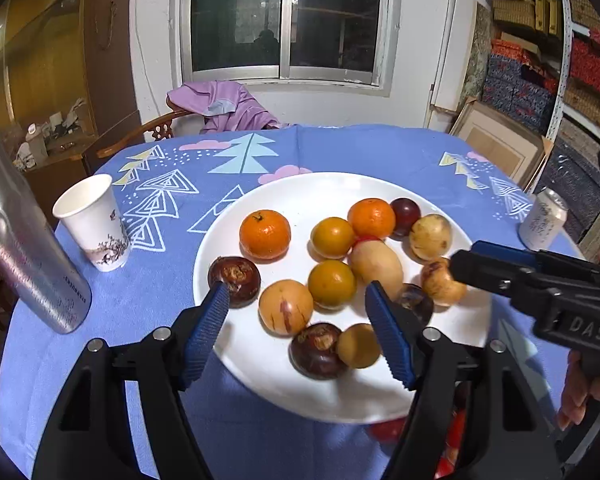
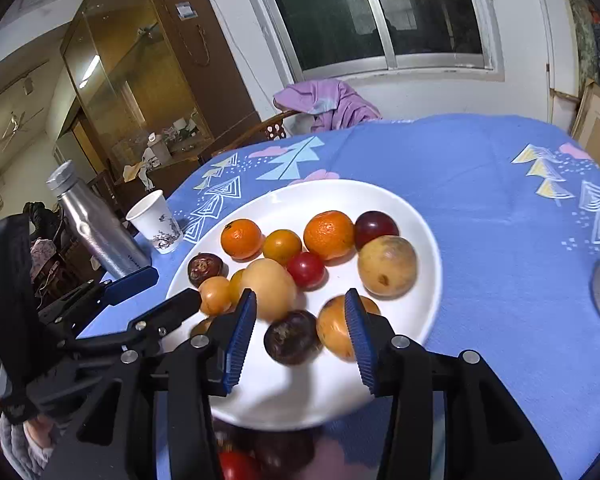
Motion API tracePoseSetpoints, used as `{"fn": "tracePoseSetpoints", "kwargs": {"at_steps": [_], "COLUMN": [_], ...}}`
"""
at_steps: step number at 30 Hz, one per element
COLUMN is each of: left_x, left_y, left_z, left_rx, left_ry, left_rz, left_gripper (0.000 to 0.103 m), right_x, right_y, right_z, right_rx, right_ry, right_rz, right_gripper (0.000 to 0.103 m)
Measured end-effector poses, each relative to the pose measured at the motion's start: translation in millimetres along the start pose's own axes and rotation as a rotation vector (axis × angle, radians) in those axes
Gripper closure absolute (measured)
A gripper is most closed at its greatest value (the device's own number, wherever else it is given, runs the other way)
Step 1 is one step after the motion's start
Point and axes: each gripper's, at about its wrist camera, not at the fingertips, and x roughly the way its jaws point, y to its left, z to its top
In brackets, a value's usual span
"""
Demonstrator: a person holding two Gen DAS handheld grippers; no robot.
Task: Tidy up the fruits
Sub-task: 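Lower both fruits onto the white plate and open both grippers, then move both open grippers back to the fruit cluster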
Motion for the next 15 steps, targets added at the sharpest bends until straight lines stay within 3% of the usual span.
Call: {"fn": "tracePoseSetpoints", "kwargs": {"at_steps": [7,15], "left_x": [-44,-64], "left_y": [-12,-46], "left_z": [-45,-100], "left_rx": [0.039,0.13], "left_ry": [0.004,0.028], "left_rz": [-0.018,-0.005], "left_gripper": [0.028,0.026], "right_x": [-62,-75], "right_y": [-3,-5], "right_z": [-57,-110], "right_rx": [-0.018,-0.007], "right_ry": [-0.016,0.023], "right_rz": [0.014,0.046], "right_gripper": [0.05,0.049]}}
